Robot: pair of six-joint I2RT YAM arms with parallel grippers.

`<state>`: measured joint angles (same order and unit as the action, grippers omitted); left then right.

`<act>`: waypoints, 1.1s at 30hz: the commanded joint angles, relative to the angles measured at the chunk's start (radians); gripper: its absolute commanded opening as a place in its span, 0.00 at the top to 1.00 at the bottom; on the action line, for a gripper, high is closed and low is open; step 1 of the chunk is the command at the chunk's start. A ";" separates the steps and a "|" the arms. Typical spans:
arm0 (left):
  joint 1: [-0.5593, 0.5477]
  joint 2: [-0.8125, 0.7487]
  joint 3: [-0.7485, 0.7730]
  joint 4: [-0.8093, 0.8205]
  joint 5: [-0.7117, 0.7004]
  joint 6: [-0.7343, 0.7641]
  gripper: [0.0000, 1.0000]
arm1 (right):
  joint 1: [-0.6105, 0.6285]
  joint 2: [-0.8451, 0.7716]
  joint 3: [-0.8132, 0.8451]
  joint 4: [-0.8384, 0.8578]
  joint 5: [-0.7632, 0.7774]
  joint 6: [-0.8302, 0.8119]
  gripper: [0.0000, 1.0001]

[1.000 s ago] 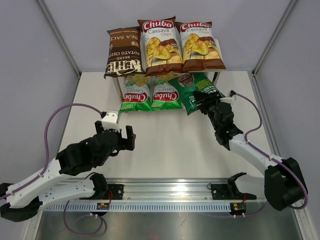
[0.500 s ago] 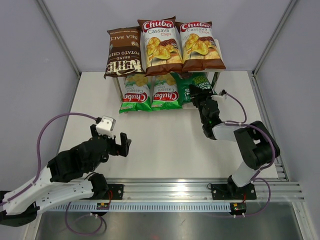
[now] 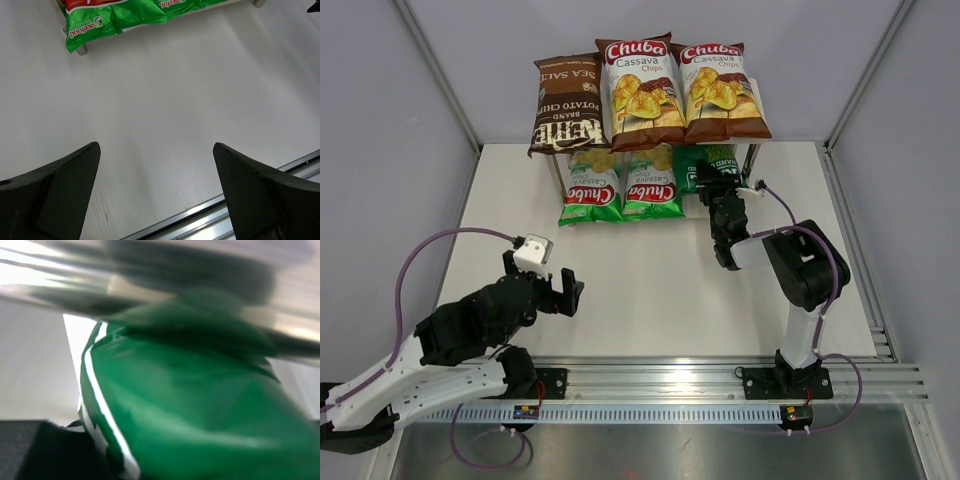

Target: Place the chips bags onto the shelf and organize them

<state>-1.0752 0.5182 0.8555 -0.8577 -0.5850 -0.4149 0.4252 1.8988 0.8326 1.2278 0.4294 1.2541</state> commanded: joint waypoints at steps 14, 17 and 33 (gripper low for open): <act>0.000 -0.004 -0.009 0.045 0.028 0.019 0.01 | -0.008 0.088 -0.015 0.268 0.172 0.031 0.73; 0.000 -0.004 -0.010 0.048 0.030 0.019 0.01 | -0.009 0.121 -0.012 0.286 0.167 0.038 0.73; 0.000 -0.006 -0.012 0.049 0.030 0.019 0.01 | 0.009 0.134 -0.099 0.248 0.152 0.083 0.49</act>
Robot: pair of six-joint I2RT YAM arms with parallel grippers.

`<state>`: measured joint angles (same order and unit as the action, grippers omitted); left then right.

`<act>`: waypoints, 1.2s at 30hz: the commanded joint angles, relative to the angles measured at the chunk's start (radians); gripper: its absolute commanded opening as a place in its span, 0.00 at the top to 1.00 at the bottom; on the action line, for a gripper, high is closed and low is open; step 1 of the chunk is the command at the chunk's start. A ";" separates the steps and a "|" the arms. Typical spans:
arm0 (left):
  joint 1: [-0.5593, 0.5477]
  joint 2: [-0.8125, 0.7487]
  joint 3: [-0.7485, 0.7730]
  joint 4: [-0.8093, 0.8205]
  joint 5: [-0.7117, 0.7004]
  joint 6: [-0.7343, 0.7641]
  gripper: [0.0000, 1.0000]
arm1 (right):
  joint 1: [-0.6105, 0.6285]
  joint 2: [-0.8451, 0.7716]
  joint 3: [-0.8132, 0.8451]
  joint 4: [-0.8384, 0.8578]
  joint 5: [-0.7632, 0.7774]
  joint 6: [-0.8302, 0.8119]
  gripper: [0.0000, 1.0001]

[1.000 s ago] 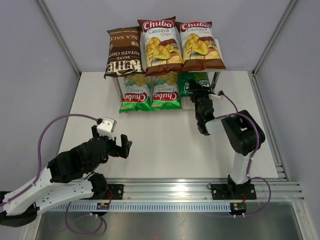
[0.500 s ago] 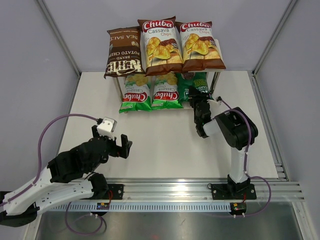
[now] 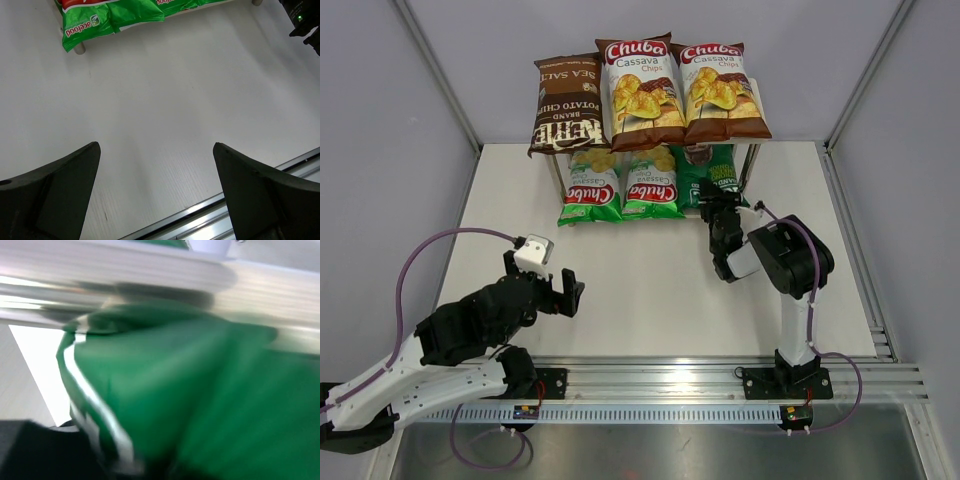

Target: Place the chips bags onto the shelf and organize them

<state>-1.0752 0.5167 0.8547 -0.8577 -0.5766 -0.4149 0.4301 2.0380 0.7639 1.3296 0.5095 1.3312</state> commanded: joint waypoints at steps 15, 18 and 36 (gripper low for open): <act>0.000 -0.006 -0.011 0.048 0.018 0.018 0.01 | 0.002 -0.215 -0.071 -0.179 0.000 0.031 0.20; 0.000 -0.009 -0.011 0.048 0.018 0.018 0.01 | 0.004 -0.277 -0.083 -0.297 -0.018 0.042 0.20; 0.000 -0.014 -0.013 0.046 0.009 0.013 0.01 | 0.002 -0.384 -0.192 -0.495 -0.060 0.135 0.46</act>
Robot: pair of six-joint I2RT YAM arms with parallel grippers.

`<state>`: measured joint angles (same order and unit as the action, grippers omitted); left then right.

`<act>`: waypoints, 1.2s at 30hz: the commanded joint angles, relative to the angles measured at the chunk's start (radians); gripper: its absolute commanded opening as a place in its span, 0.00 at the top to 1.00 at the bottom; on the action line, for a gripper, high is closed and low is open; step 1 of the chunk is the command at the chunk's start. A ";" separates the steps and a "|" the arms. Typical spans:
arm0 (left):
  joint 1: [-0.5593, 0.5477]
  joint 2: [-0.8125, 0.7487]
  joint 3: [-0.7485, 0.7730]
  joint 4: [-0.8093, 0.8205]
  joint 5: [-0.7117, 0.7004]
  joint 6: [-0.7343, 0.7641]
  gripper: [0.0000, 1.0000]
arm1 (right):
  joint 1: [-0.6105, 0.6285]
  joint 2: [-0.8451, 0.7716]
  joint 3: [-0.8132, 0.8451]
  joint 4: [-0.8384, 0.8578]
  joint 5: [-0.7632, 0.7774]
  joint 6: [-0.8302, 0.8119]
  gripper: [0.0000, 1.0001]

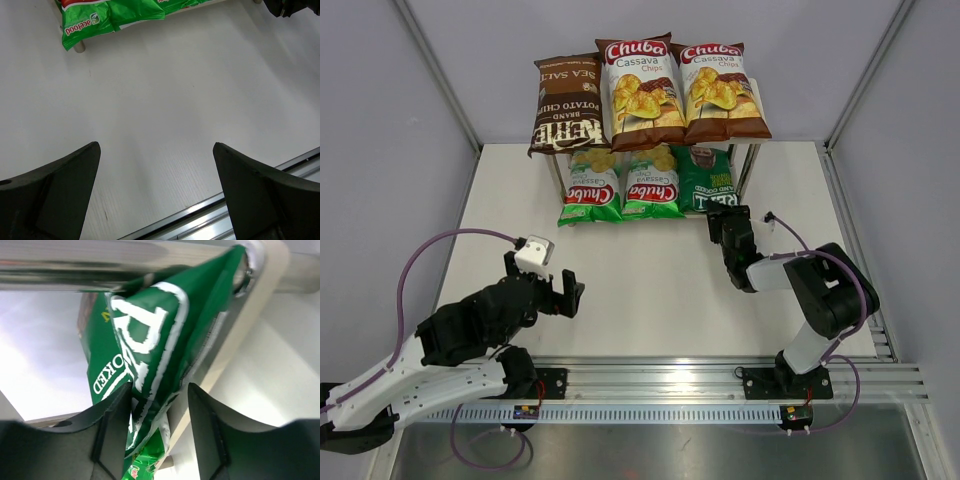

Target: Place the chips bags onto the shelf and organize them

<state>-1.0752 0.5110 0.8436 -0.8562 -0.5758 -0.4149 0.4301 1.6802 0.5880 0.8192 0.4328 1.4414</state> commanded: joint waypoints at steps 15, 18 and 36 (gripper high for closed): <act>0.000 -0.005 0.002 0.031 -0.025 0.004 0.01 | 0.004 0.069 0.082 -0.101 -0.002 -0.032 0.61; 0.003 -0.005 0.009 0.010 -0.076 -0.013 0.01 | 0.002 0.046 0.090 -0.132 0.006 -0.055 0.62; 0.276 -0.036 0.037 -0.067 -0.243 -0.157 0.01 | 0.002 -0.097 0.013 -0.192 -0.025 -0.105 0.44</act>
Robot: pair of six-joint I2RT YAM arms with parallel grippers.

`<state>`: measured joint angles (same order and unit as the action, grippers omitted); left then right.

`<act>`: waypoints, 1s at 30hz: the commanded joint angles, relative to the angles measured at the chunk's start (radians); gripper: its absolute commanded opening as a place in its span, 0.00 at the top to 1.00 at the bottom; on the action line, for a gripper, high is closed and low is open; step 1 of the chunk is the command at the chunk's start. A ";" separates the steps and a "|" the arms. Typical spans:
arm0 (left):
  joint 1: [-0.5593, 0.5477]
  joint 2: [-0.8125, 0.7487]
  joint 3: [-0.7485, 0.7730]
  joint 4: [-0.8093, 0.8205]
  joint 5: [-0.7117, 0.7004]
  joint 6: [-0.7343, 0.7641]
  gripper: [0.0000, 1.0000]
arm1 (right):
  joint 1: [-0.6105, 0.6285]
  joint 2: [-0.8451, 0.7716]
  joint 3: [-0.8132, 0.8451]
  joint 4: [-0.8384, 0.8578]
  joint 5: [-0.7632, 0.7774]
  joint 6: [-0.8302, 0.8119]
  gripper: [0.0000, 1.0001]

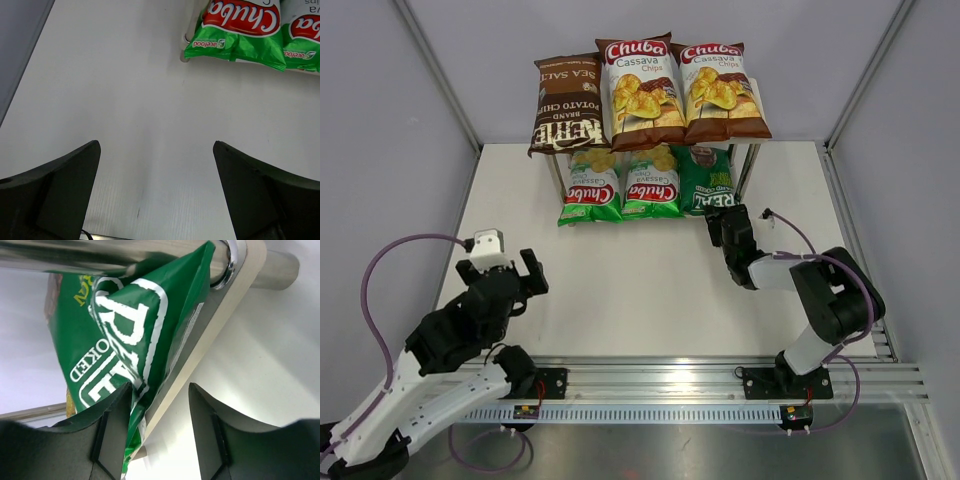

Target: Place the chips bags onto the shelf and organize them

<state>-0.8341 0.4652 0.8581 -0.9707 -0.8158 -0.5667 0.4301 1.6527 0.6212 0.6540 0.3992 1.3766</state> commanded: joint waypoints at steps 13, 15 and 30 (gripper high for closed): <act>0.453 0.079 -0.001 0.167 0.245 0.099 0.01 | 0.001 -0.586 -0.037 -0.474 -0.036 -0.554 0.06; 0.509 0.072 -0.011 0.204 0.300 0.135 0.01 | 0.001 -0.723 0.003 -0.648 -0.063 -0.626 0.01; 0.599 -0.043 -0.051 0.300 0.543 0.261 0.01 | 0.002 -1.080 0.377 -1.462 -0.091 -1.036 0.01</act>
<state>-0.2401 0.4435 0.7956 -0.7238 -0.3603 -0.3527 0.4301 0.5896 0.9466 -0.6296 0.2874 0.4400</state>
